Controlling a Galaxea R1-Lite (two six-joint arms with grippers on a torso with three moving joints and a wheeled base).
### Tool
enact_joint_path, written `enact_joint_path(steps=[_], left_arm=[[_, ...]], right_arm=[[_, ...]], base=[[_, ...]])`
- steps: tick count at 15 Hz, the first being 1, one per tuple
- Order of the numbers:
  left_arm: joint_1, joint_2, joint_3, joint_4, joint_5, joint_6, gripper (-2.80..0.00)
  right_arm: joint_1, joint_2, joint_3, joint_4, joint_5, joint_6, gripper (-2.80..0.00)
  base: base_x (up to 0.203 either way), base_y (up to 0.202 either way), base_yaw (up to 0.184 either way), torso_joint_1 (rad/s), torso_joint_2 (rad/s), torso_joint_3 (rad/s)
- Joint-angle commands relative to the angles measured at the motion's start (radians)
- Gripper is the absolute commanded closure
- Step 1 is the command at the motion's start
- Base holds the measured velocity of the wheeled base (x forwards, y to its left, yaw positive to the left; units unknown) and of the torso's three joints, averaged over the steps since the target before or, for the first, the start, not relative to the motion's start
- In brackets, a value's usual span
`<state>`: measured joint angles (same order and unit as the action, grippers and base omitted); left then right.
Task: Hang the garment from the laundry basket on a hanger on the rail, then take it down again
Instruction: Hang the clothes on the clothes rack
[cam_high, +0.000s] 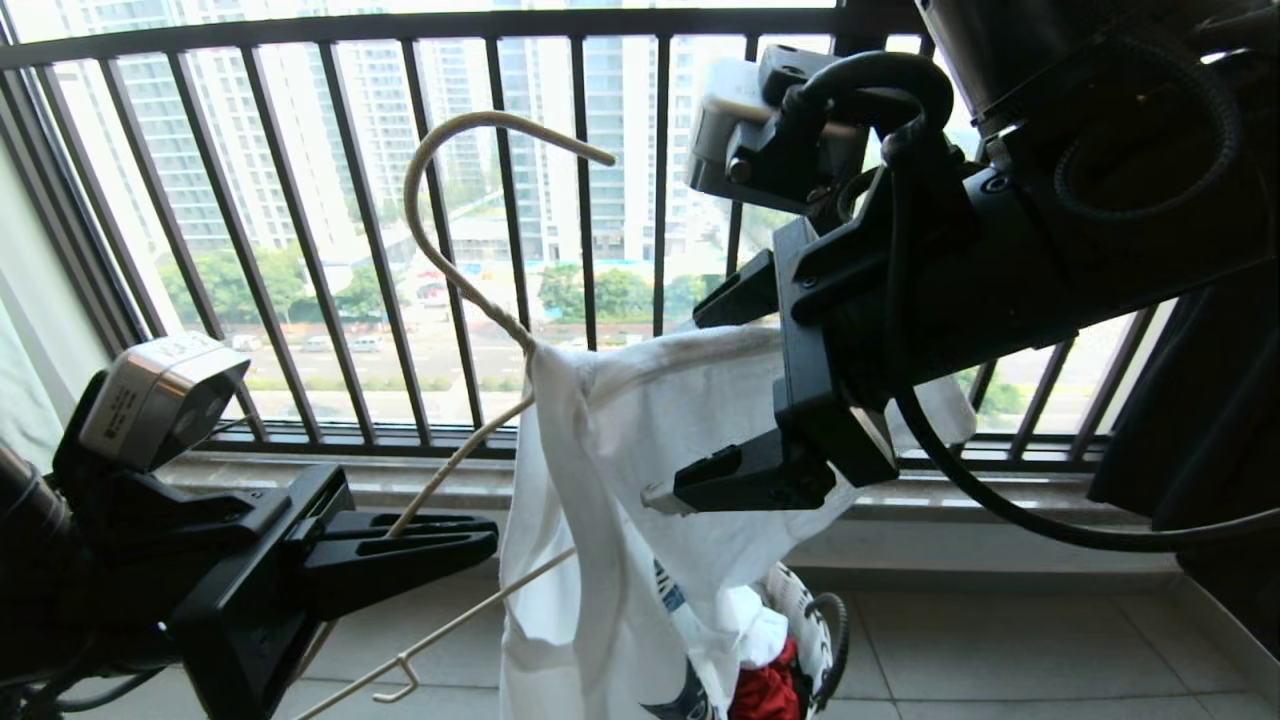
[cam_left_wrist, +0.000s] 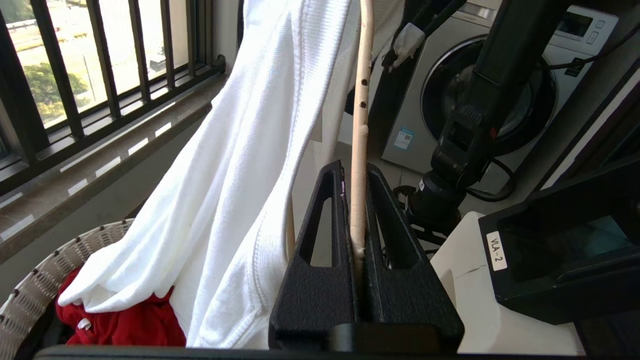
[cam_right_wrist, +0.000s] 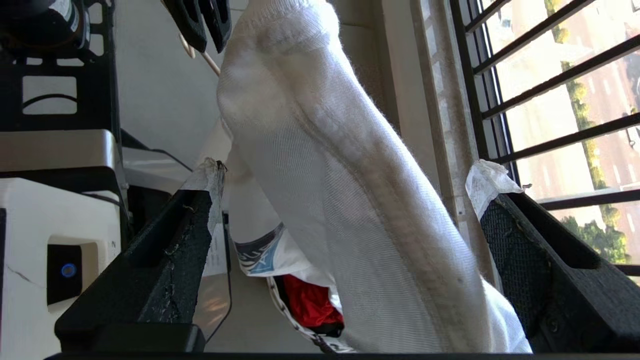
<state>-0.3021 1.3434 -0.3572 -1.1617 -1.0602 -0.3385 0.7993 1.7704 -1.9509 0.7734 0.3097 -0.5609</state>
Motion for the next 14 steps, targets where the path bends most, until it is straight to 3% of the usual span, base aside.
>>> enact_joint_path(steps=[1, 4, 5, 14], left_arm=[[0.000, -0.018, -0.001, -0.007, -0.007, -0.004, 0.00], [0.000, -0.035, -0.010, -0.012, 0.000, -0.059, 0.00], [0.000, -0.040, -0.012, -0.015, 0.001, -0.082, 0.00], [0.008, -0.052, -0.016, -0.018, 0.003, -0.078, 0.00]], right_arm=[[0.013, 0.018, 0.000, -0.006, 0.014, -0.002, -2.80], [0.021, 0.031, 0.000, -0.010, 0.015, 0.001, -2.80], [0.021, 0.032, 0.000, -0.010, 0.015, 0.001, 0.00], [0.026, 0.024, -0.003, -0.037, 0.015, 0.019, 0.00]], base=[[0.000, 0.000, 0.000, 0.000, 0.00, 0.000], [0.000, 0.000, 0.000, 0.000, 0.00, 0.000], [0.000, 0.000, 0.000, 0.000, 0.00, 0.000], [0.000, 0.000, 0.000, 0.000, 0.00, 0.000]])
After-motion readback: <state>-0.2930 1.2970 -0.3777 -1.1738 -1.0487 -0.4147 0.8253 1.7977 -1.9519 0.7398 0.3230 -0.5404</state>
